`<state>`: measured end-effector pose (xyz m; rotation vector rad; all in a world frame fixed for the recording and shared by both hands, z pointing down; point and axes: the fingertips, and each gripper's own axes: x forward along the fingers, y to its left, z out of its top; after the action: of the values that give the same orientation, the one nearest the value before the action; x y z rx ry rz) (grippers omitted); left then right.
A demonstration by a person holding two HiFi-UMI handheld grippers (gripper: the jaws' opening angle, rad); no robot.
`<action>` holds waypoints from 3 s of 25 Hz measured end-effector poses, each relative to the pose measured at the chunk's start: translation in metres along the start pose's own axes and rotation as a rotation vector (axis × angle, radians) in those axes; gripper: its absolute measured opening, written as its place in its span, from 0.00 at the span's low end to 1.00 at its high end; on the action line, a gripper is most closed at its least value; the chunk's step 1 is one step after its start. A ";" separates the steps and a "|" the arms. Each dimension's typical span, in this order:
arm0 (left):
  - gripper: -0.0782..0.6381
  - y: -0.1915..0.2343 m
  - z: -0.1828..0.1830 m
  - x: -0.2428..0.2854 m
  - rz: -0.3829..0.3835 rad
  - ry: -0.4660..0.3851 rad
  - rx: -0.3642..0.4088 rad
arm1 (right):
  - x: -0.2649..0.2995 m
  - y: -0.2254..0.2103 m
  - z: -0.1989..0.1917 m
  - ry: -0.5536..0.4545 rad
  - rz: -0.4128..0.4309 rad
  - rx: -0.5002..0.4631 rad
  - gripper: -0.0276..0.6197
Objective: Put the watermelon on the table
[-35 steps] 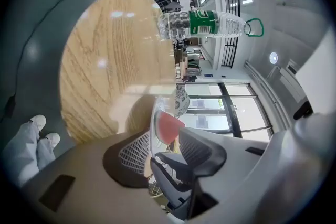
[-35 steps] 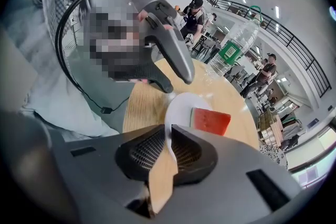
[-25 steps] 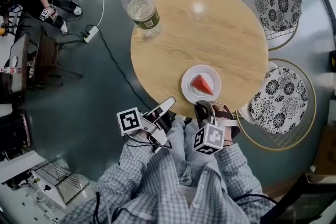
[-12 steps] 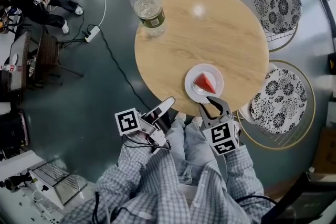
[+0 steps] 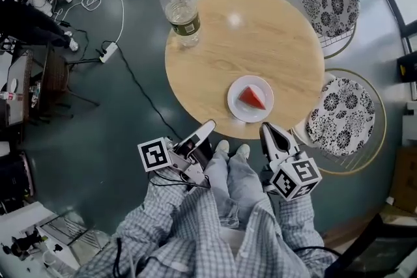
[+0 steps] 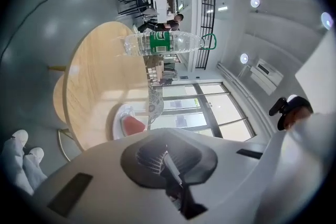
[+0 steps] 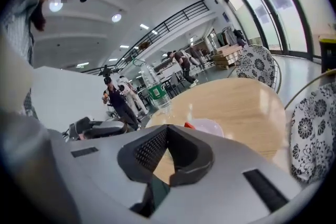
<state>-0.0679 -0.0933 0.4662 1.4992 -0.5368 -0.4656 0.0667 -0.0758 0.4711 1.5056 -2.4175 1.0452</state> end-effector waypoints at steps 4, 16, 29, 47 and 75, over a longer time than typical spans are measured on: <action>0.12 -0.011 0.001 -0.001 -0.028 0.033 0.031 | -0.020 0.008 0.006 -0.072 -0.026 0.077 0.05; 0.12 -0.045 -0.029 -0.028 -0.069 0.004 0.076 | -0.056 0.030 0.008 -0.140 0.015 0.059 0.05; 0.12 -0.117 -0.087 -0.007 -0.090 0.049 0.473 | -0.120 0.041 0.046 -0.266 0.054 -0.066 0.05; 0.12 -0.153 -0.099 0.007 -0.149 0.074 0.575 | -0.132 0.066 0.083 -0.334 0.163 -0.105 0.05; 0.12 -0.140 -0.108 0.010 -0.133 0.121 0.529 | -0.128 0.060 0.071 -0.302 0.149 -0.047 0.05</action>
<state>0.0100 -0.0165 0.3271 2.0653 -0.4875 -0.3452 0.0996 -0.0060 0.3337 1.5903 -2.7739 0.8282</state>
